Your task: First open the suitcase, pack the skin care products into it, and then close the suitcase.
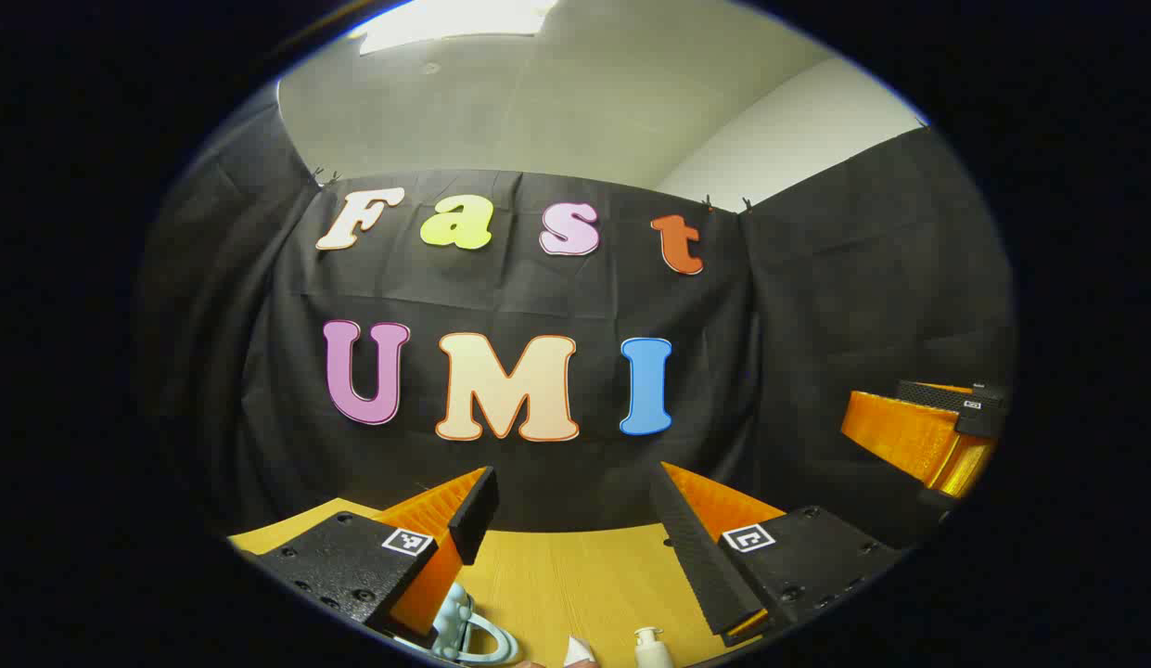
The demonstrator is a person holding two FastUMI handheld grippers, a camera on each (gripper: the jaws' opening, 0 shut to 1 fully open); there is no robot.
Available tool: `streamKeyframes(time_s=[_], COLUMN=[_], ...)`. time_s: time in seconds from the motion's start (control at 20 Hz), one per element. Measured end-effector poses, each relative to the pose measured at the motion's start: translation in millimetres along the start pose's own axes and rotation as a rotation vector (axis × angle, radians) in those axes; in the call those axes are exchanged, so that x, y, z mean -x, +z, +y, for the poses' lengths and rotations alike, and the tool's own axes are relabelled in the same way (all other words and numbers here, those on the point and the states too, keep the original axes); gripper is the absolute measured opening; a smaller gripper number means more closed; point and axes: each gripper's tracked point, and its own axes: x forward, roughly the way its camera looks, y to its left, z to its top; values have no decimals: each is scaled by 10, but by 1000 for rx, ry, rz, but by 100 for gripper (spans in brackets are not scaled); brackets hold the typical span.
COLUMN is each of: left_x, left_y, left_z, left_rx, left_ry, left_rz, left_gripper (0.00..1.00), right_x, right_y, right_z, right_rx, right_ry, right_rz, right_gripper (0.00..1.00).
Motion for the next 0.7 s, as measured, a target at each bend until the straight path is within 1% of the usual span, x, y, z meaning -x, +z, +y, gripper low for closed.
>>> streamKeyframes(time_s=[0.2, 0.55, 0.65, 0.7], left_x=[30, 42, 45, 46], left_y=[23, 64, 57, 68], left_z=[9, -76, -82, -84], left_rx=[-12, -23, -32, -39], left_ry=[12, 25, 38, 47], left_rz=[-5, -12, -16, -22], left_gripper=[97, 97, 99, 97], right_x=[31, 33, 15, 8], right_y=[47, 58, 78, 68], right_z=[-9, 25, 39, 36], right_rx=[3, 15, 18, 16], right_ry=[13, 57, 72, 81], right_rz=[-9, -14, -29, -35], right_gripper=[99, 99, 99, 99])
